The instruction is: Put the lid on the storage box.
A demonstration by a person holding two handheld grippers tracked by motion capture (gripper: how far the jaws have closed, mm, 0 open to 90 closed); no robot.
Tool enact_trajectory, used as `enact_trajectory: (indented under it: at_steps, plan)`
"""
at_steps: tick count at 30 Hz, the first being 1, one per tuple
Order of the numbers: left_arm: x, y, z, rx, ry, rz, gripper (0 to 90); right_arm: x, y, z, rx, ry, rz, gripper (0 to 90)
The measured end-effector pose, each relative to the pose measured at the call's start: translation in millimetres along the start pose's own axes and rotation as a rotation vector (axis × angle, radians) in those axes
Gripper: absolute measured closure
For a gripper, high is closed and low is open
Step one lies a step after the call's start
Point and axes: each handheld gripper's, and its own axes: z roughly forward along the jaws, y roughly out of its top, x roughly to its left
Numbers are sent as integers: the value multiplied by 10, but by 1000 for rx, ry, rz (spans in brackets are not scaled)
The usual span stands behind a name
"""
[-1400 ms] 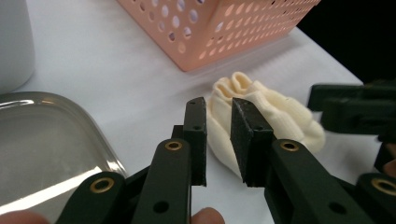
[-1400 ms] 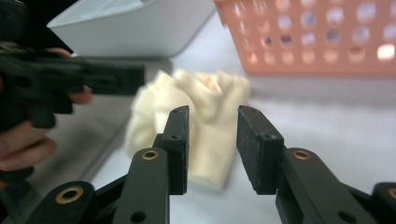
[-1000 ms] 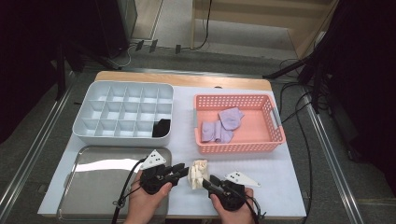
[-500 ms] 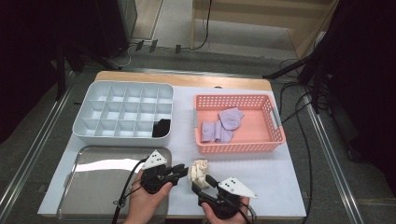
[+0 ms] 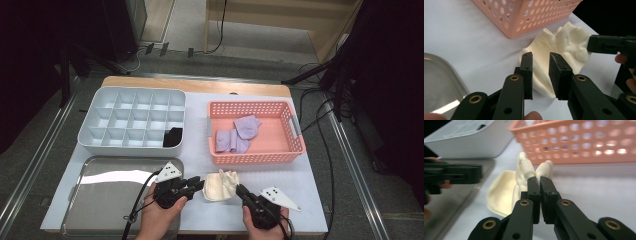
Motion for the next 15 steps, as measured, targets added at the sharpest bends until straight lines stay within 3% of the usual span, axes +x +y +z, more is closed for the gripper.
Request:
enact_trajectory:
  at_steps: [6,9,13,14,15]
  plan:
    - [-79,-39,98,32,-11,26,750,-262,-47,66,95,-103,21,873]
    - [-80,-49,112,39,-6,32,749,-347,-86,117,122,-109,54,789]
    - [-64,-25,82,24,-6,23,749,-368,-70,85,50,-74,90,709]
    - [-68,-18,77,19,-5,20,752,-352,-41,29,-10,-75,97,688]
    - [-75,-12,76,19,-8,21,752,-352,-41,29,-10,-75,97,688]
